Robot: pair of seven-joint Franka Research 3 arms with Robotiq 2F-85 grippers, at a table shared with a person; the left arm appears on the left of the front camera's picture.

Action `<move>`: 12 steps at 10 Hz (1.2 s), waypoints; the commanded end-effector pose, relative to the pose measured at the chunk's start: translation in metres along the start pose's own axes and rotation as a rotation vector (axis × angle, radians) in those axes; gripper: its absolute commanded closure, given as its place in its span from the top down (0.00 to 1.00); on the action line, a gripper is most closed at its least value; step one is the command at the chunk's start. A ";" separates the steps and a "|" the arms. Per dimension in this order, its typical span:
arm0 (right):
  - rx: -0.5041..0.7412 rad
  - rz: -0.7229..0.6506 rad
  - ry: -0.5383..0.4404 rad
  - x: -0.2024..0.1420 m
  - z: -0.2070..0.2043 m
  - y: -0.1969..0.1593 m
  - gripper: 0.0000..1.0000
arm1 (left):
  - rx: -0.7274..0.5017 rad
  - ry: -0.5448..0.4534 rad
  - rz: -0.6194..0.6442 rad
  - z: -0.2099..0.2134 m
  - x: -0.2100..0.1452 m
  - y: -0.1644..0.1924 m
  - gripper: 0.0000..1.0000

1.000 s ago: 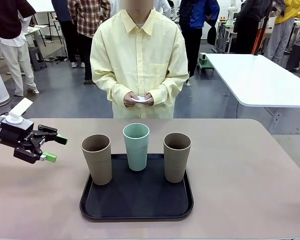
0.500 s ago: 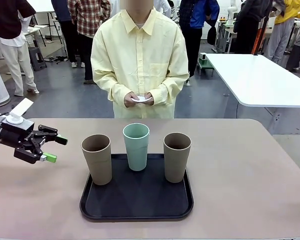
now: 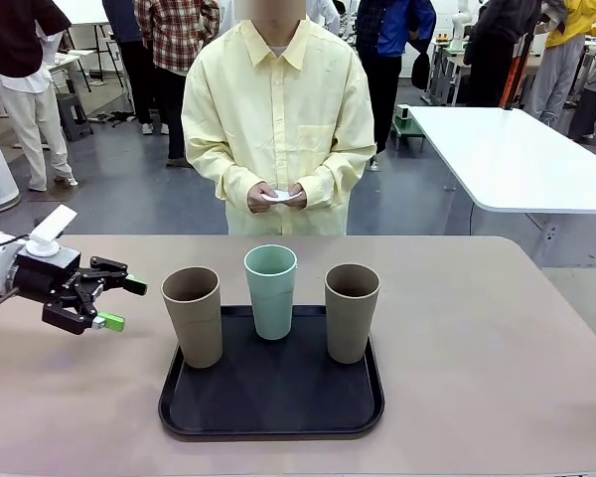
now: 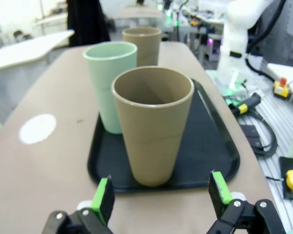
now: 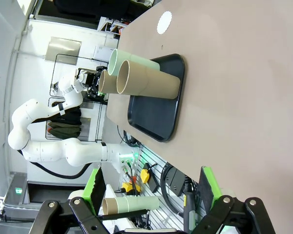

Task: Place coasters on the table and set cups on them.
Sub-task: Pick up one Reusable plastic cup and place it on a coaster set by the human.

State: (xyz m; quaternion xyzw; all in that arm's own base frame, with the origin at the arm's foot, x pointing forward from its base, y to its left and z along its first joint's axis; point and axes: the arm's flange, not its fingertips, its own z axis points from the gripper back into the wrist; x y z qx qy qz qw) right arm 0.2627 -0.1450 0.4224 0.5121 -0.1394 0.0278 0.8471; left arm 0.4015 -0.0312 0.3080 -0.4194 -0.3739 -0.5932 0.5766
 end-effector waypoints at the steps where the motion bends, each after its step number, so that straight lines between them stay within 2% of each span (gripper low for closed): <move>1: 0.016 0.008 -0.008 0.001 0.001 0.000 1.00 | 0.015 -0.064 -0.024 -0.015 -0.005 0.001 1.00; 3: 0.016 0.008 -0.008 0.001 0.001 0.000 1.00 | 0.035 -0.095 -0.027 -0.024 -0.009 0.009 1.00; 6: 0.016 0.008 -0.008 0.001 0.001 0.000 1.00 | -0.004 -0.134 -0.047 -0.039 -0.015 0.019 1.00; 12: 0.016 0.008 -0.008 0.001 0.001 0.000 1.00 | -0.065 -0.150 -0.084 -0.067 -0.022 0.025 1.00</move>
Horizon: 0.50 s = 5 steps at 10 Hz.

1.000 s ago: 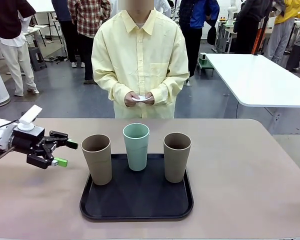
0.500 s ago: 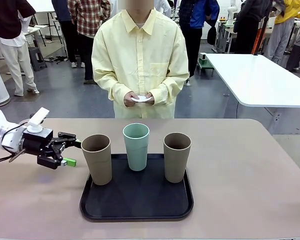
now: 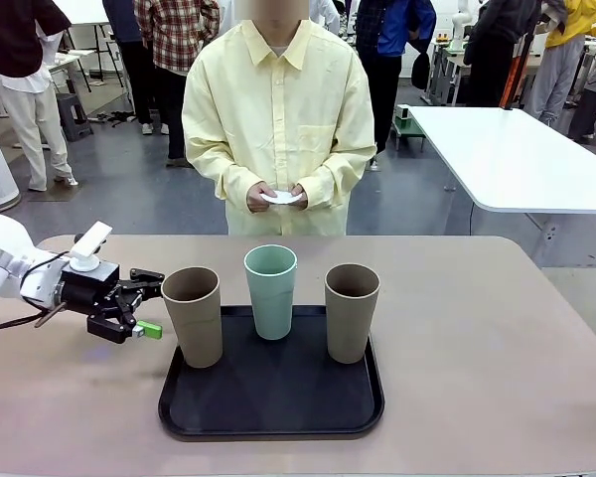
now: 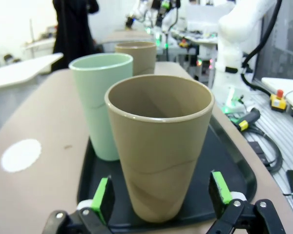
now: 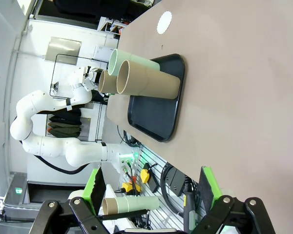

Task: Place coasters on the table and set cups on them.
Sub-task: Pick up one Reusable plastic cup and place it on a coaster set by the human.

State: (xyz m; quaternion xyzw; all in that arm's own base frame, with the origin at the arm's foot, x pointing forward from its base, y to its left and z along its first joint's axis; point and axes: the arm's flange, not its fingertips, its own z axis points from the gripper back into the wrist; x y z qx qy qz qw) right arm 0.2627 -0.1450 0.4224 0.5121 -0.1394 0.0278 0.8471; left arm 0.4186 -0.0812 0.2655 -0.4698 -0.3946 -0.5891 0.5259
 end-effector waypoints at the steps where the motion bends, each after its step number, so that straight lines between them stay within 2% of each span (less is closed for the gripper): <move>1: 0.016 0.008 -0.008 0.001 0.001 0.000 1.00 | 0.003 -0.024 -0.053 -0.008 -0.004 0.005 1.00; 5: 0.016 0.008 -0.008 0.001 0.001 0.000 1.00 | -0.033 -0.026 -0.075 -0.020 -0.009 0.010 1.00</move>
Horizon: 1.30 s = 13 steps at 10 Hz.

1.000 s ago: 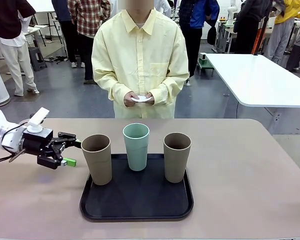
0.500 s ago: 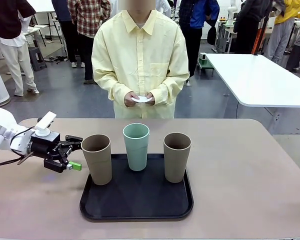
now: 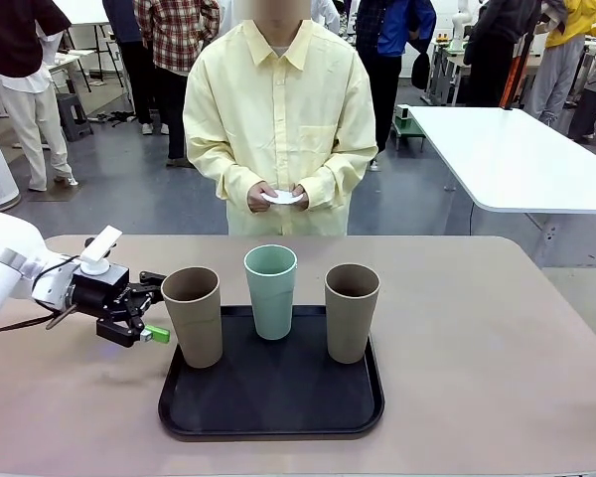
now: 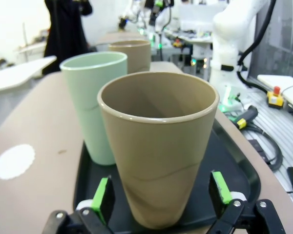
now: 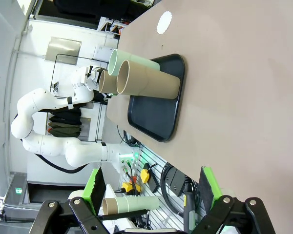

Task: Place coasters on the table and set cups on them.
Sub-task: Pick up one Reusable plastic cup and place it on a coaster set by the human.

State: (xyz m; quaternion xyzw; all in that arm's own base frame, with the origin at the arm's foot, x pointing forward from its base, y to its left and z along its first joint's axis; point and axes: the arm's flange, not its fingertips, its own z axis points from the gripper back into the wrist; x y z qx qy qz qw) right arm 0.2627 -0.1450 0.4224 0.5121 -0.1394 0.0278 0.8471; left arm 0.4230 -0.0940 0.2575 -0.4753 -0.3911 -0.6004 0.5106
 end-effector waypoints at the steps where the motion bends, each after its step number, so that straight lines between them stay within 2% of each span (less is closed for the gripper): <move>1: 0.016 0.008 -0.008 0.001 0.001 0.000 1.00 | -0.014 -0.023 -0.057 -0.010 -0.005 0.005 1.00; 6: 0.016 0.008 -0.008 0.001 0.001 0.000 1.00 | -0.090 -0.017 -0.109 -0.032 -0.010 0.011 1.00; 13: 0.016 0.008 -0.008 0.001 0.001 0.000 1.00 | -0.132 -0.043 -0.097 -0.043 -0.015 0.013 1.00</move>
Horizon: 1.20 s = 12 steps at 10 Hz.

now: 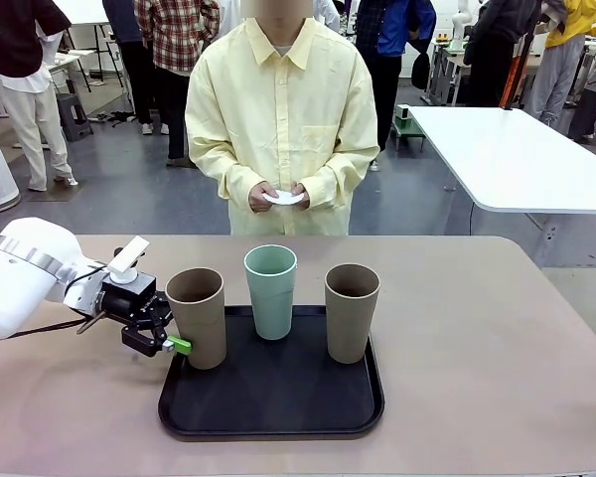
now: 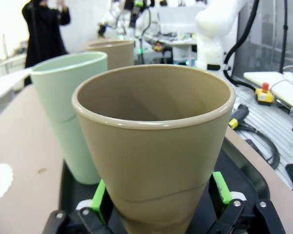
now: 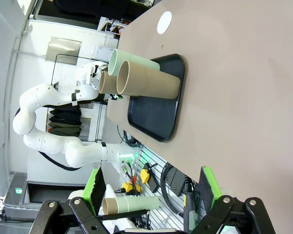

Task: Place coasters on the table and set cups on them.
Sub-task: Pick up one Reusable plastic cup and place it on a coaster set by the human.

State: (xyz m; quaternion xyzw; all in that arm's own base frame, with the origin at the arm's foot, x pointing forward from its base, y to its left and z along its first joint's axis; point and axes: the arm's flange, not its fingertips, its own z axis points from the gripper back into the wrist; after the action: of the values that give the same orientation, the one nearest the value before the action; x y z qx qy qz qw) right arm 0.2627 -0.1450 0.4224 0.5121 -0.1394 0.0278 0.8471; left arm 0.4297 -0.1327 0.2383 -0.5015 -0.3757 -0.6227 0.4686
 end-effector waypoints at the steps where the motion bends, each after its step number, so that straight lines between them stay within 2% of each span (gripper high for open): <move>1: 0.016 0.008 -0.008 0.001 0.001 0.000 1.00 | -0.037 -0.015 -0.058 -0.002 -0.008 0.000 1.00; 2: 0.016 0.008 -0.008 0.001 0.001 0.000 1.00 | -0.039 -0.017 -0.060 -0.004 -0.008 0.001 0.91; 3: 0.016 0.008 -0.008 0.001 0.001 0.000 1.00 | -0.039 -0.018 -0.064 -0.005 -0.009 0.001 0.40; 4: 0.016 0.008 -0.008 0.001 0.001 0.000 1.00 | -0.043 -0.018 -0.062 -0.005 -0.010 0.001 0.31; 5: 0.016 0.008 -0.008 0.001 0.001 0.000 1.00 | -0.046 -0.018 -0.060 -0.005 -0.010 0.001 0.00; 7: 0.016 0.008 -0.008 0.001 0.001 0.000 1.00 | -0.048 -0.018 -0.057 -0.005 -0.010 0.001 0.00; 8: 0.016 0.008 -0.008 0.001 0.001 0.000 1.00 | -0.040 -0.012 -0.054 -0.004 -0.009 0.000 0.24; 9: 0.016 0.008 -0.008 0.001 0.001 0.000 1.00 | -0.021 0.007 -0.023 -0.003 0.000 -0.006 0.24; 12: 0.016 0.008 -0.008 0.001 0.001 0.000 1.00 | 0.095 0.033 0.069 0.022 0.095 -0.040 0.24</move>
State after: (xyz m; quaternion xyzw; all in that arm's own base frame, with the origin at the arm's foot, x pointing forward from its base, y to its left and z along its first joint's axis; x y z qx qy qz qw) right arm 0.2628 -0.1450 0.4223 0.5121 -0.1391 0.0277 0.8471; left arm 0.4123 -0.1261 0.2905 -0.4968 -0.3761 -0.6133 0.4853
